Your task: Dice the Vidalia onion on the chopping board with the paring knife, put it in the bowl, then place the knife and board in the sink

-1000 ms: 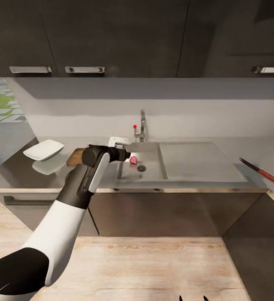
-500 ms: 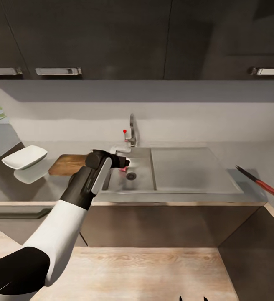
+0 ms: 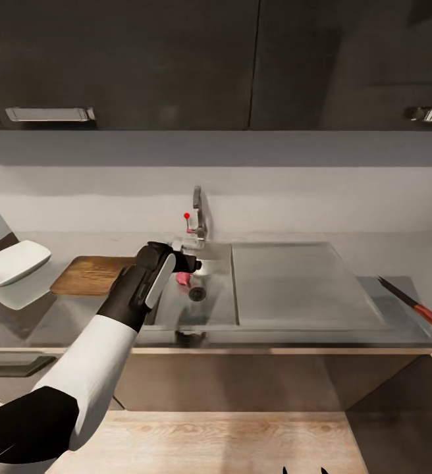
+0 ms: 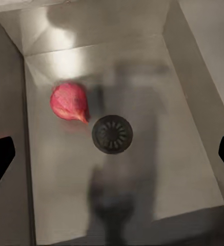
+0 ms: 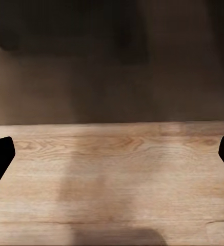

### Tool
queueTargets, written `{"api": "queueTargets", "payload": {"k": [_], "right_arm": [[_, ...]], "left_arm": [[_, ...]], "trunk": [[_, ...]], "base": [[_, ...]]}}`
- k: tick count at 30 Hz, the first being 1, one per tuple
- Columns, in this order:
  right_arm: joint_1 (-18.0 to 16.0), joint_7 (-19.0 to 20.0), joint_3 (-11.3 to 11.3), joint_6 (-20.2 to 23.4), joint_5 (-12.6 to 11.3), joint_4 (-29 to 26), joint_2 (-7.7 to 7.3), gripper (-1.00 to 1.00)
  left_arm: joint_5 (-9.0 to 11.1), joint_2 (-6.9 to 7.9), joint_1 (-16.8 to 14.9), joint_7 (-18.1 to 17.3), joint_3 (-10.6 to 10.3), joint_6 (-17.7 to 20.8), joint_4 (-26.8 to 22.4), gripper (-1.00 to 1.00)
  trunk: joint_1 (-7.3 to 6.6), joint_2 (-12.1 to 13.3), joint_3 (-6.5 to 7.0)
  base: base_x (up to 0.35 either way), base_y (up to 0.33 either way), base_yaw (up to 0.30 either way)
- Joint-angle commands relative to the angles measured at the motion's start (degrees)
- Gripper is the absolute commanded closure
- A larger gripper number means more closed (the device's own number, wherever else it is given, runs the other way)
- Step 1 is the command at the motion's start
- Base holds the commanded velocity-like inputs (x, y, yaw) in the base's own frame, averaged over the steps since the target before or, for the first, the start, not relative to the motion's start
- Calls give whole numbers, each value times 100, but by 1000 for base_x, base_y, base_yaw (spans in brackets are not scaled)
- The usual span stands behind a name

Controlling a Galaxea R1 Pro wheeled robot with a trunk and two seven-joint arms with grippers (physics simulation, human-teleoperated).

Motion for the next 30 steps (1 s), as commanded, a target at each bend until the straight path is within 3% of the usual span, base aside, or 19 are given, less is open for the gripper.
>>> {"api": "queueTargets", "payload": {"k": [1, 10, 30], "right_arm": [[-1, -49, 46, -11, -45, -9, -10, -100], [-1, -48, 46, -11, -44, -1, -7, -100], [-1, -41, 46, -11, -46, 0, -1, -100]], "left_arm": [[60, 4, -5, 57, -7, 19, 9, -100], [60, 44, -3, 57, -4, 19, 125, -100], [60, 37, 12, 49, -12, 10, 337, -100]], "trunk": [[7, -10, -14], [7, -10, -62], [7, -10, -183]], "base": [[318, 12, 0], [291, 85, 0], [22, 0, 0]]}}
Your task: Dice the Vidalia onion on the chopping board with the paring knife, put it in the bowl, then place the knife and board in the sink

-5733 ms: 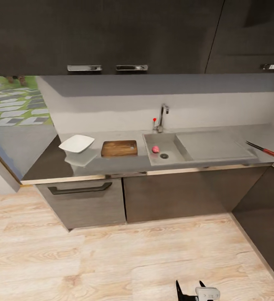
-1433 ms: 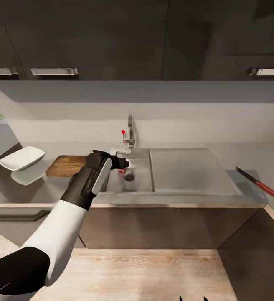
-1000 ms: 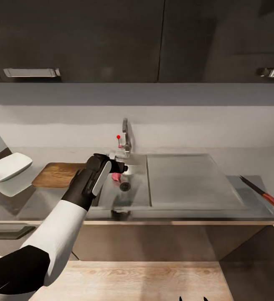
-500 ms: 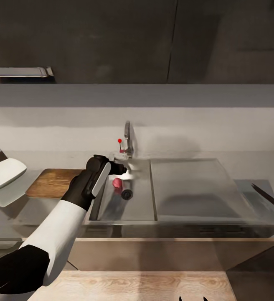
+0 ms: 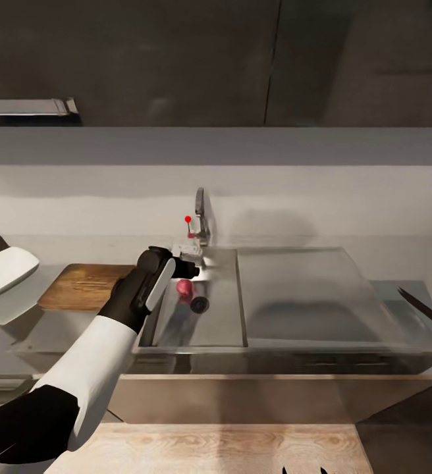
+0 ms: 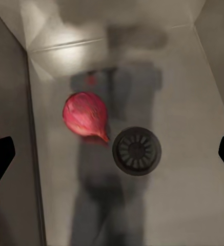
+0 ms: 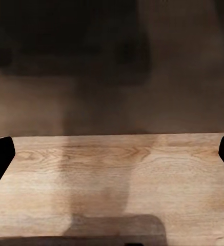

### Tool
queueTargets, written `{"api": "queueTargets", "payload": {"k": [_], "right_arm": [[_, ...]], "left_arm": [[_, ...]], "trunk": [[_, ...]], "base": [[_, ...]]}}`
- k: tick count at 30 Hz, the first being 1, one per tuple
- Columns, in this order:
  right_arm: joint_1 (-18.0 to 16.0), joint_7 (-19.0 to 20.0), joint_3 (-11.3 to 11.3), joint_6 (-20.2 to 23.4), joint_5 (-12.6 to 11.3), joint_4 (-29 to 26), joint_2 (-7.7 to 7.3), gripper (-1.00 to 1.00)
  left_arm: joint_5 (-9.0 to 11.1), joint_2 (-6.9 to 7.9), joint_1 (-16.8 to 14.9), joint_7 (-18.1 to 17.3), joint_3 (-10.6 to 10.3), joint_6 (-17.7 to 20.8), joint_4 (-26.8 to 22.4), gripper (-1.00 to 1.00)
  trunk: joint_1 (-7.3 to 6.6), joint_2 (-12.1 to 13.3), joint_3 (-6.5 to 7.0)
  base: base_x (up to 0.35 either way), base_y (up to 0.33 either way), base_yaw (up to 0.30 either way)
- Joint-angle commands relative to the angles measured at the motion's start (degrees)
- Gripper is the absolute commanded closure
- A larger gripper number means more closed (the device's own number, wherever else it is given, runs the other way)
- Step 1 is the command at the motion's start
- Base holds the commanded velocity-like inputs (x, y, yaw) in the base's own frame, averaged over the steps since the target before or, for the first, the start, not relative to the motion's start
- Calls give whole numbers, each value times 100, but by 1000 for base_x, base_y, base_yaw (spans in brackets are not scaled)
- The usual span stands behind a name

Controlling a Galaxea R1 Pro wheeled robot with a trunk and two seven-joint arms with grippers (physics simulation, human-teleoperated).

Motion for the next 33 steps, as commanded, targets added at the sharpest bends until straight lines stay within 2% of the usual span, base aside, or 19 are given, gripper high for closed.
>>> {"api": "queueTargets", "payload": {"k": [1, 10, 33], "right_arm": [[-1, -49, 48, -11, -46, -9, -10, -100], [-1, -49, 54, -11, -46, 2, -10, -100], [-1, -49, 55, -11, -45, 50, -10, -100]], "left_arm": [[60, 0, -5, 57, -8, 19, 9, -100], [68, -2, -5, 56, -8, -149, 206, -100], [78, 14, -5, 65, 18, -435, 675, -100]], "trunk": [[4, -11, -16], [4, -11, -78], [4, -11, -235]], "base": [[126, -95, 0], [163, -100, 0], [8, -4, 0]]}}
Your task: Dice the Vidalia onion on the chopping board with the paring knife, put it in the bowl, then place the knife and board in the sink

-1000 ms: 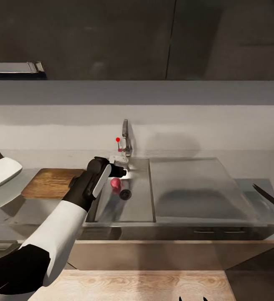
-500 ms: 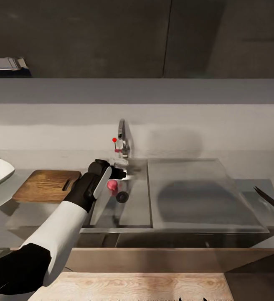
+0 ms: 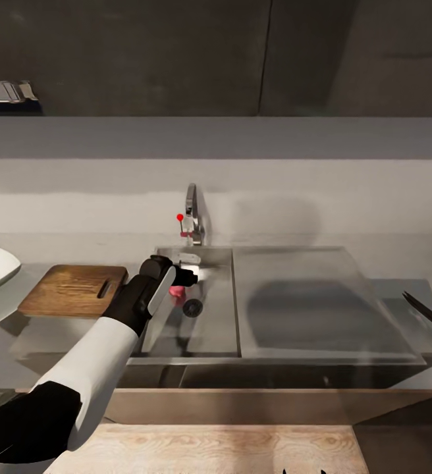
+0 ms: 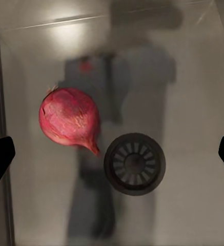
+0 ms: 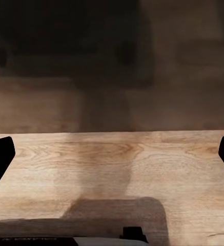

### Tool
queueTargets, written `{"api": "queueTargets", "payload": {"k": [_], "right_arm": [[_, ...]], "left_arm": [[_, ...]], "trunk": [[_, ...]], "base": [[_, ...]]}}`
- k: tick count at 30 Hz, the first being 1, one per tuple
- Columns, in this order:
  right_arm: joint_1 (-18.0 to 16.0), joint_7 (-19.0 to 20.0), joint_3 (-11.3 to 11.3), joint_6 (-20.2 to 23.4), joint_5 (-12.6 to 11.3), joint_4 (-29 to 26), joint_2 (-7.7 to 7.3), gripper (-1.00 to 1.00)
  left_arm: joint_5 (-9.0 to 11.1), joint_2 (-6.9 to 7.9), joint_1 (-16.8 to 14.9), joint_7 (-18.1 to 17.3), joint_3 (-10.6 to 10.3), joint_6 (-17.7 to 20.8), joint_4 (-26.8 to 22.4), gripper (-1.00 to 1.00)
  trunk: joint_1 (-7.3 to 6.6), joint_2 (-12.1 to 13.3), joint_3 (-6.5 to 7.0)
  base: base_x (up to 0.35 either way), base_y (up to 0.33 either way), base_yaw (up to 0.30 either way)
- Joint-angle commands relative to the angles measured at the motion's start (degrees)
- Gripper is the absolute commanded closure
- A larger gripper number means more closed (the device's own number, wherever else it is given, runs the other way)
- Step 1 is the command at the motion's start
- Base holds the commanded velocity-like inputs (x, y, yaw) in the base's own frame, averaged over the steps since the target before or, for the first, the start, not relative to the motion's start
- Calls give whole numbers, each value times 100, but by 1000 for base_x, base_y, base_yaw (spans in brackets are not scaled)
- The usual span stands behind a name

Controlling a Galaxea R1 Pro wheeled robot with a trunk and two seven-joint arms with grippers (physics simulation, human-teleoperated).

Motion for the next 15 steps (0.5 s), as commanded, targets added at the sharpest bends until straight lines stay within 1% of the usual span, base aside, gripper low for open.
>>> {"api": "queueTargets", "payload": {"k": [1, 9, 13, 15], "right_arm": [[-1, -49, 47, -12, -46, -8, -10, -100], [-1, -49, 47, -12, -47, 3, -10, -100], [-1, -49, 47, -12, -47, 10, -10, -100], [-1, -49, 47, -12, -45, 11, -10, -100]], "left_arm": [[60, 0, -5, 55, -11, 17, 0, -100], [60, 5, -5, 55, -11, 15, 11, -100], [57, 32, -5, 57, 0, 1, 14, -100], [57, 40, -5, 61, 39, -39, 20, -100]], "trunk": [[3, -11, -16], [3, -11, -72], [3, -11, -100], [3, -11, -114]], "base": [[61, 0, 0], [130, 0, 0], [33, 0, 0], [11, 0, 0]]}}
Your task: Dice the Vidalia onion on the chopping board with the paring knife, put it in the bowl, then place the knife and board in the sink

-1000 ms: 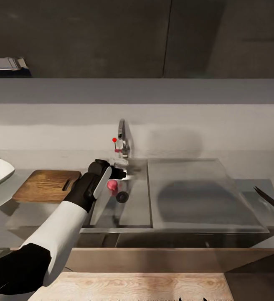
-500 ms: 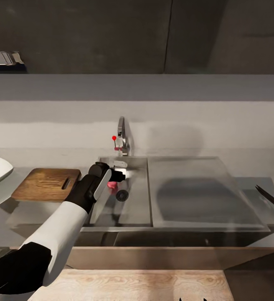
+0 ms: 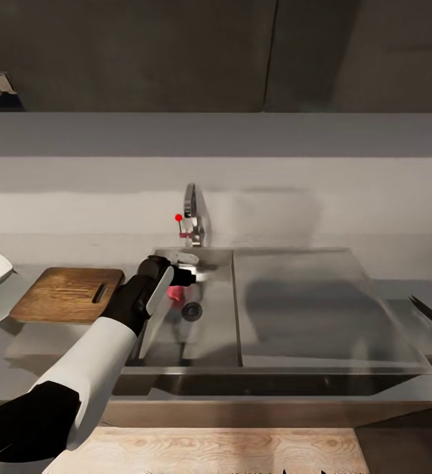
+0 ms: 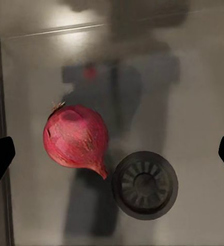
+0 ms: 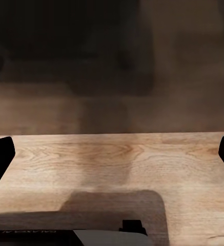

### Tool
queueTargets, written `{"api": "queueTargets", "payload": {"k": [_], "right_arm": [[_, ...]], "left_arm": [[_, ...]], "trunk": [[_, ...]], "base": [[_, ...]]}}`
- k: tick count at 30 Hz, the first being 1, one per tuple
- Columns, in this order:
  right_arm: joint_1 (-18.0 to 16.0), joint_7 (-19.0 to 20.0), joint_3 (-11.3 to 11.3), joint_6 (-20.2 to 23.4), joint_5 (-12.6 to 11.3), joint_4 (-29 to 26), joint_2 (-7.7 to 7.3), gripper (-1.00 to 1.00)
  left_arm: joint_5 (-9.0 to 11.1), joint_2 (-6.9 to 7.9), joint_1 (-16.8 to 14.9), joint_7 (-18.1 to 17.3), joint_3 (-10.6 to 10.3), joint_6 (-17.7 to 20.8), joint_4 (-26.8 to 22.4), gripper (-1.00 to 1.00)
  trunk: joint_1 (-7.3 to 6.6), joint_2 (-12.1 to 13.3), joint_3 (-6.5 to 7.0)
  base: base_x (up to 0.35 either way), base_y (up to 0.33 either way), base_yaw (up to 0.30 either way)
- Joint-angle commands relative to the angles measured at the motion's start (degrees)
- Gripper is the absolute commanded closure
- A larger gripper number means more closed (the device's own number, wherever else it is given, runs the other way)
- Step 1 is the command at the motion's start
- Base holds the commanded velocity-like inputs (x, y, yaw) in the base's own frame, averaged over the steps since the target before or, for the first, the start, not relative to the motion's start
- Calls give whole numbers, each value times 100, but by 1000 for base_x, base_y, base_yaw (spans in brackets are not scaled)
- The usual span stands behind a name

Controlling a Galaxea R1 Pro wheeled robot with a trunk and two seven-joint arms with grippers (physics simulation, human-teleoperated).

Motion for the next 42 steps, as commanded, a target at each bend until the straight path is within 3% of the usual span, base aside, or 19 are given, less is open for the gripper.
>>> {"api": "queueTargets", "payload": {"k": [1, 4, 6, 9, 42], "right_arm": [[-1, -49, 47, -12, -47, -9, -10, -100], [-1, -49, 47, -12, -48, -9, -10, -100], [-1, -49, 47, -12, -46, -8, -10, -100], [-1, -49, 47, -12, -48, -5, -10, -100], [-1, -49, 47, -12, -48, 0, -10, -100]], "left_arm": [[63, 5, -4, 55, 32, -11, 9, -100], [63, 8, -4, 53, 159, -45, 49, -100], [61, 10, -4, 51, 394, -63, 85, -100], [58, 8, -4, 50, 469, -67, 92, -100], [40, 2, -4, 50, 493, -85, 214, -100]], "trunk": [[3, -11, -16], [3, -11, -37], [3, -11, -51], [3, -11, -72], [3, -11, -322]], "base": [[6, 0, 0], [4, 0, 0], [1, 0, 0], [0, 0, 0], [24, 0, 0]]}}
